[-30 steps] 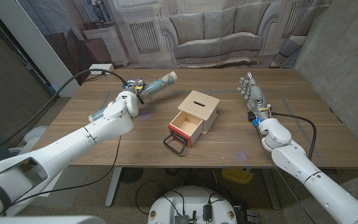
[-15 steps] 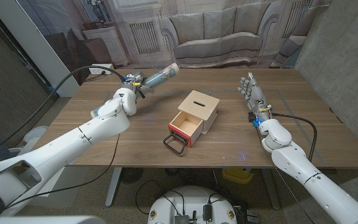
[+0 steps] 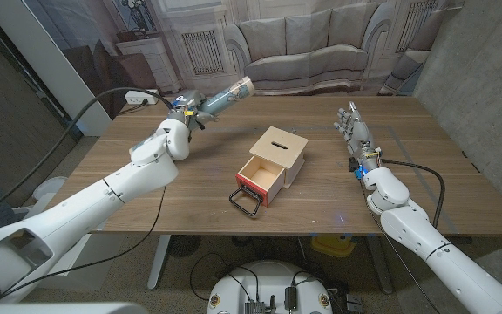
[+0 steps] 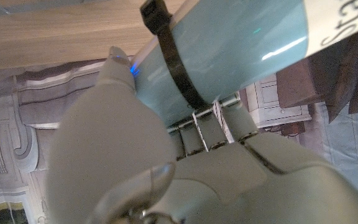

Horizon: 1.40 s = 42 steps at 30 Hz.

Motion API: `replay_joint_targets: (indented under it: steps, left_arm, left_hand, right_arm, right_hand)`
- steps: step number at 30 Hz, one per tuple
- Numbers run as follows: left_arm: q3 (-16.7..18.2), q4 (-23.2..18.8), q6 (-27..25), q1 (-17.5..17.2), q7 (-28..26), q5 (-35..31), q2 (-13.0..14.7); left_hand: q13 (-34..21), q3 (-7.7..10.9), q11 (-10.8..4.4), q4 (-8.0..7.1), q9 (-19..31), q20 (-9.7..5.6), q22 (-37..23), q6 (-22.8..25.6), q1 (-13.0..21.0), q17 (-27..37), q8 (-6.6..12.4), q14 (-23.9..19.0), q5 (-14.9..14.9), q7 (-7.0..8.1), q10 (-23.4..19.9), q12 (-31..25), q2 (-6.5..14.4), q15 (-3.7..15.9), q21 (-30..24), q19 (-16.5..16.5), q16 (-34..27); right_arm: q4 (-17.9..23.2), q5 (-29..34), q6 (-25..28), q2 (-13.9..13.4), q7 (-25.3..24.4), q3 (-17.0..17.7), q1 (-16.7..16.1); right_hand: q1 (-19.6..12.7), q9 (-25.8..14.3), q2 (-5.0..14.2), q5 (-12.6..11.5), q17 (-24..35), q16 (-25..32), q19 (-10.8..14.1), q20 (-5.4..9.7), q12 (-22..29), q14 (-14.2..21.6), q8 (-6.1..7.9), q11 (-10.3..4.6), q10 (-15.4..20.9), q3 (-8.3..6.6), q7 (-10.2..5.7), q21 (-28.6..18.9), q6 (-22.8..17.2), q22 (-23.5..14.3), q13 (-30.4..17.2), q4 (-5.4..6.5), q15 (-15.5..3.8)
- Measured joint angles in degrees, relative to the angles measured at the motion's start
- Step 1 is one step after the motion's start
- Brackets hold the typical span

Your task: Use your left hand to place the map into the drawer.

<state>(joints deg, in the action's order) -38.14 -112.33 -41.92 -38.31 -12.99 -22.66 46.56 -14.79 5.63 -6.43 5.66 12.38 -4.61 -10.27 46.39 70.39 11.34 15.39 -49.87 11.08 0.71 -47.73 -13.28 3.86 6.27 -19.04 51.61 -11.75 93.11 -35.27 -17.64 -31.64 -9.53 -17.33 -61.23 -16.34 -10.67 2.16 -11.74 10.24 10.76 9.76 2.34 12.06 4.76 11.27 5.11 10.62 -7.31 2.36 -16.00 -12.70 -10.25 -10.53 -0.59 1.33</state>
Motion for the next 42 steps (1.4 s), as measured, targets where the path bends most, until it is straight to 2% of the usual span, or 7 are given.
replay_joint_targets:
  steps: [2, 3, 16, 28, 42]
  left_arm:
    - [0.0, 0.0, 0.9, 0.0, -0.6, 0.2, 0.0]
    - [1.8, -0.5, 1.5, -1.5, -1.1, 0.3, 0.1]
    - [4.7, -1.2, 4.9, -3.6, -3.6, 0.9, 0.0]
    - [5.9, -1.5, 7.3, -4.1, -5.1, 0.3, -0.1]
    - [7.0, 0.4, 12.7, -4.9, -10.1, -1.9, -2.0]
  left_hand:
    - [0.0, 0.00, 0.00, 0.00, 0.0, 0.00, 0.0, 0.0, 0.0, 0.0, 0.00, 0.0, 0.0, 0.00, 0.0, 0.0, 0.0, 0.00, 0.0, 0.0, 0.0]
    - [0.0, 0.00, 0.00, 0.00, 0.0, 0.00, 0.0, 0.0, 0.0, 0.0, 0.00, 0.0, 0.0, 0.00, 0.0, 0.0, 0.0, 0.00, 0.0, 0.0, 0.0]
    - [0.0, 0.40, 0.00, -0.08, 0.0, 0.01, 0.0, 0.0, 0.1, 0.0, -0.45, 0.0, 0.0, 0.00, 0.0, 0.4, 0.1, 0.00, 0.0, 0.0, 0.0]
    - [-0.3, 0.63, 0.00, -0.30, 0.3, 0.11, 0.0, 0.0, 0.1, 0.0, -0.45, 0.2, 0.0, 0.00, 0.0, 0.7, 0.1, 0.01, 0.4, -0.5, 0.0]
    - [-0.3, 1.10, 0.00, -0.32, 0.3, 0.12, 0.0, 0.2, 0.1, 0.0, -0.45, 0.2, 0.0, 0.23, 0.0, 0.7, 0.1, 0.00, 0.4, -0.5, 0.0]
  right_arm:
    - [0.1, 0.0, 0.0, -0.1, 0.0, 0.0, 0.0]
    - [0.3, 0.2, 0.3, -0.1, -0.4, 0.0, -0.1]
    - [1.5, 0.4, 1.5, -0.7, -1.1, 0.2, -0.2]
    - [2.5, 0.5, 2.4, -1.1, -2.0, 0.5, -0.6]
    - [3.0, 0.6, 2.5, -1.1, -2.6, 0.8, -1.1]
  right_hand:
    - [-0.1, 0.0, 0.06, 0.0, 0.0, 0.0, 0.0, 0.00, 0.0, 0.0, 0.00, 0.00, 0.0, 0.00, 0.00, 0.0, 0.0, 0.0, 0.0, 0.00, 0.00]
    - [-0.1, 0.0, 0.06, 0.0, 0.0, 0.0, 0.0, 0.00, 0.0, 0.0, 0.00, 0.00, 0.0, 0.00, 0.00, 0.0, 0.0, 0.0, 0.0, 0.00, 0.00]
    - [-0.1, 0.0, 0.05, 0.4, 0.0, 0.0, 0.2, -0.22, 0.0, 0.0, 0.00, 0.00, 0.0, 0.00, 0.00, 0.3, 0.0, 0.0, 0.0, 0.00, 0.00]
    - [-0.1, 0.0, 0.05, 0.4, 0.0, 0.0, 0.2, -0.22, 0.0, 0.0, 0.00, 0.00, 0.0, 0.00, 0.00, 0.5, 0.0, 0.0, 0.0, 0.00, 0.00]
    - [0.2, 0.0, 0.28, 0.4, 0.0, 0.0, 0.2, -0.21, 0.0, 0.0, 0.00, 0.00, 0.0, 0.00, 0.00, 0.8, 0.0, 0.0, 0.0, 0.00, 0.00]
